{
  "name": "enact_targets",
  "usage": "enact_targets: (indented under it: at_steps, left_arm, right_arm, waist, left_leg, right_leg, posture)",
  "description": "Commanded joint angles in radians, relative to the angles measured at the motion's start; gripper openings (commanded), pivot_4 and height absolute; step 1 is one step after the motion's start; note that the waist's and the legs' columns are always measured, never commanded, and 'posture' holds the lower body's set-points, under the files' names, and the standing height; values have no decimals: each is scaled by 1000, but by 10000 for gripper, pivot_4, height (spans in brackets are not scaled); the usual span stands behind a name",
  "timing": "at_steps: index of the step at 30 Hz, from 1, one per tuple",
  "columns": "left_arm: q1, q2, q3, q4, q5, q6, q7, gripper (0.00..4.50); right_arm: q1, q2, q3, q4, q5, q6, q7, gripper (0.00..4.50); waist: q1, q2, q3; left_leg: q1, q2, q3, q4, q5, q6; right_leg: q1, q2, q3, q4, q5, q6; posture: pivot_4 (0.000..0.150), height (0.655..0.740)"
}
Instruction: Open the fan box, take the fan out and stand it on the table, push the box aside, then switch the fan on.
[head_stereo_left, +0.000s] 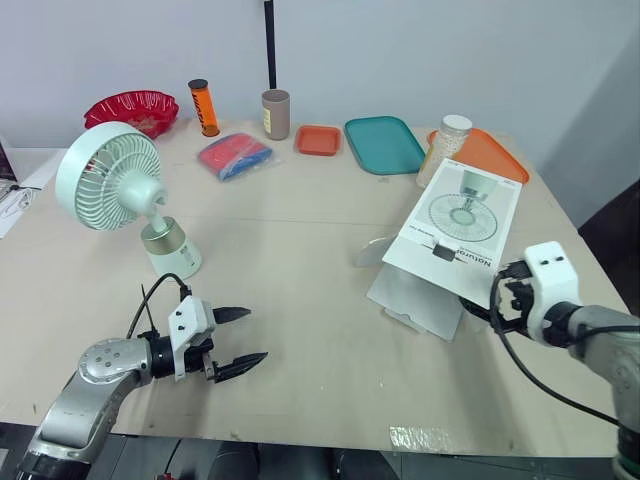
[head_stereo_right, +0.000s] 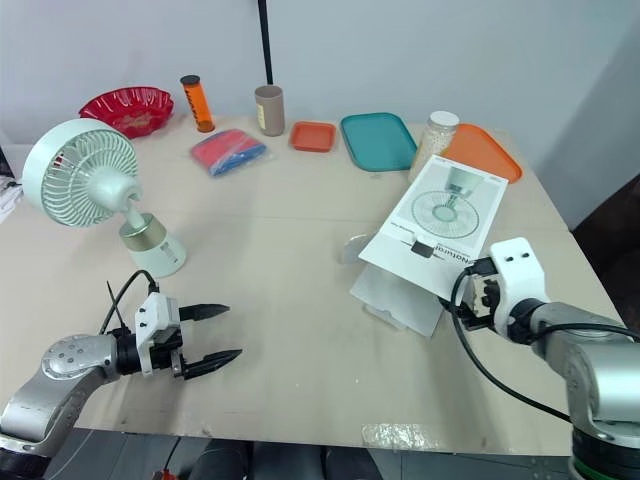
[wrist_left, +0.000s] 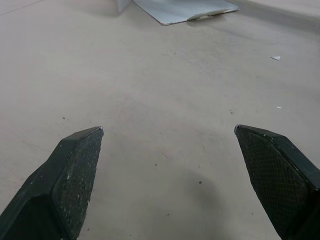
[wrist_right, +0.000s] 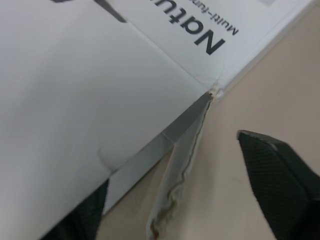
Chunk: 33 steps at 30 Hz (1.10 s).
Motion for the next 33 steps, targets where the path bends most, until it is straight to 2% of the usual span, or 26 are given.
enact_targets:
  at_steps: [1, 6, 9, 11, 13, 15, 21, 29, 33]
  left_arm:
    - [6, 8, 12, -10, -5, -18, -10, 45000]
    - [3, 9, 21, -1, -4, -25, -12, 45000]
    - [8, 8, 24, -2, -4, -28, -10, 45000]
    - [11, 6, 30, 0, -4, -31, -4, 45000]
    - [11, -1, 45, 10, 2, -38, 17, 45000]
    - [9, -7, 56, 22, 11, -49, 39, 45000]
    - [35, -48, 107, 37, 43, -99, 142, 45000]
    - [98, -82, 228, 7, 80, -149, 295, 45000]
    - [144, -105, 301, -20, 87, -167, 374, 45000]
  right_arm:
    - [43, -80, -62, -36, 29, -74, 86, 44270]
    - [162, -192, -159, -59, 63, -216, 262, 44270]
    - [234, -208, -221, -97, 93, -320, 373, 44270]
    - [257, -195, -282, -146, 176, -347, 457, 44270]
    - [156, -156, -307, -178, 353, -341, 467, 44270]
    - [50, -125, -282, -173, 457, -344, 425, 44270]
    - [-217, -18, 37, -54, 404, -438, 313, 44270]
    - [-357, 147, 368, 123, 247, -569, 281, 44270]
    - [-403, 210, 450, 190, 218, -631, 324, 44270]
  waist:
    - [0, 0, 0]
    - [1, 0, 0]
    - [2, 0, 0]
    - [0, 0, 0]
    - [-3, 0, 0]
    - [-9, 0, 1]
    - [-7, -4, 2]
    - [1, -2, 3]
    - [0, -2, 3]
  left_leg:
    - [0, 0, 0, 0, 0, 0]
    - [0, 0, 0, 0, 0, 0]
    - [1, 0, 0, 0, 0, 0]
    - [1, 0, 0, 0, 0, 0]
    - [2, 0, 0, 0, 0, 0]
    - [5, 1, 0, 0, 0, 0]
    - [7, 0, -1, 0, 0, 0]
    - [6, 0, -1, 1, -1, 1]
    - [6, 0, -1, 1, -1, 1]
  right_leg:
    - [0, 0, 0, 0, 0, 0]
    - [1, 0, 0, 0, 0, 1]
    - [1, 0, 0, -1, 0, 1]
    - [2, 0, 0, -1, -1, 1]
    - [3, 0, 0, 0, -1, 1]
    - [6, 1, 0, 0, -1, 1]
    - [10, 0, 0, -2, -3, 5]
    - [9, 0, -1, -1, -1, 0]
    - [9, -1, -1, -1, -1, 0]
  posture:
    - [1500, 7389]
    - [1500, 7389]
    - [1500, 7389]
    - [1500, 7389]
    - [1500, 7389]
    - [1500, 7389]
    - [1500, 7389]
    - [1500, 7389]
    - [1500, 7389]
